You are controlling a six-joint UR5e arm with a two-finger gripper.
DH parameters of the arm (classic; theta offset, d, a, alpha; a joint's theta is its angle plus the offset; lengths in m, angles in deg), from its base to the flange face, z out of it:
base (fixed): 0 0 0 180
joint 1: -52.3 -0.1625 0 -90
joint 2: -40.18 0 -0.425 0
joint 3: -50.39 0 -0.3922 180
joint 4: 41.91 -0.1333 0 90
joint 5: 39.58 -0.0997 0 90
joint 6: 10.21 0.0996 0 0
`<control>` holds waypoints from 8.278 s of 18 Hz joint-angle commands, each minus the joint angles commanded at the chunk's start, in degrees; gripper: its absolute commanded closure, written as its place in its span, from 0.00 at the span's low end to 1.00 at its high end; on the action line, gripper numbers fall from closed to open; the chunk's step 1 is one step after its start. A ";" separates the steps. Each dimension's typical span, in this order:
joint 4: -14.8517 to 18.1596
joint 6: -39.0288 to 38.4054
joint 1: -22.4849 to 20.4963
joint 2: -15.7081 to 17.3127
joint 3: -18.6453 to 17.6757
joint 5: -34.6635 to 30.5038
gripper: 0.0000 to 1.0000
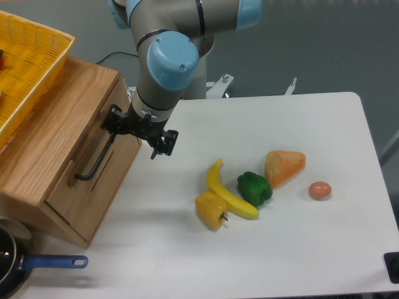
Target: Slide the top drawer open
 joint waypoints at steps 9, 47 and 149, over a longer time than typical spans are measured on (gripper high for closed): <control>-0.18 -0.18 1.41 -0.18 0.00 -0.09 0.00; -0.26 -0.35 2.11 -1.05 0.00 -0.35 0.00; -2.81 0.70 -6.76 -5.27 4.13 -8.53 0.00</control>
